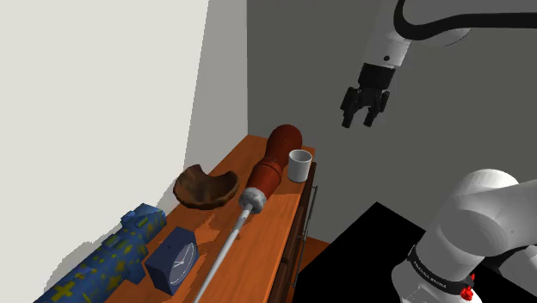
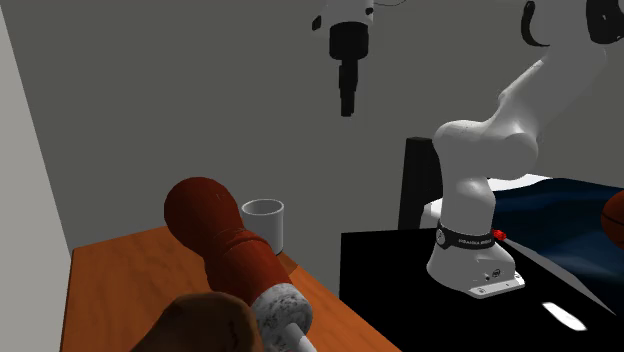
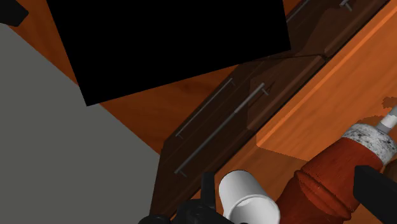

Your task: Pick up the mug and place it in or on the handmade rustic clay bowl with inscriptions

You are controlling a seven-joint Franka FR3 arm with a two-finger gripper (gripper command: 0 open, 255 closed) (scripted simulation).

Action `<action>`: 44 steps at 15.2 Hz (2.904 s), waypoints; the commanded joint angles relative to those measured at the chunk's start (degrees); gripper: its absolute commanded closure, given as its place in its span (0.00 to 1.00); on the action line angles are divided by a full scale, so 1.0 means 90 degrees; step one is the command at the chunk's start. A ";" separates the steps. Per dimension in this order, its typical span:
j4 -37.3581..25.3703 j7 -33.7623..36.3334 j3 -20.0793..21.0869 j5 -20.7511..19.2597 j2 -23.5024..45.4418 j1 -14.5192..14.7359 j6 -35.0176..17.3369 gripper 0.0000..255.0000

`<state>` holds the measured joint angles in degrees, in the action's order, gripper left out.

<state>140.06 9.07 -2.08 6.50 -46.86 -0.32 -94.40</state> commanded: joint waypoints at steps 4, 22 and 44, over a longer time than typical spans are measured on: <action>0.0196 -0.0064 0.0020 -0.0044 0.0479 -0.0016 -0.0697 0.00; -0.0060 -0.0267 0.0042 -0.0235 0.4033 -0.0094 -0.4126 0.00; 0.0126 -0.0300 0.0054 -0.0181 0.4361 -0.0071 -0.4639 1.00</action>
<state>141.18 6.37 -1.61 4.85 -7.61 -0.97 -136.16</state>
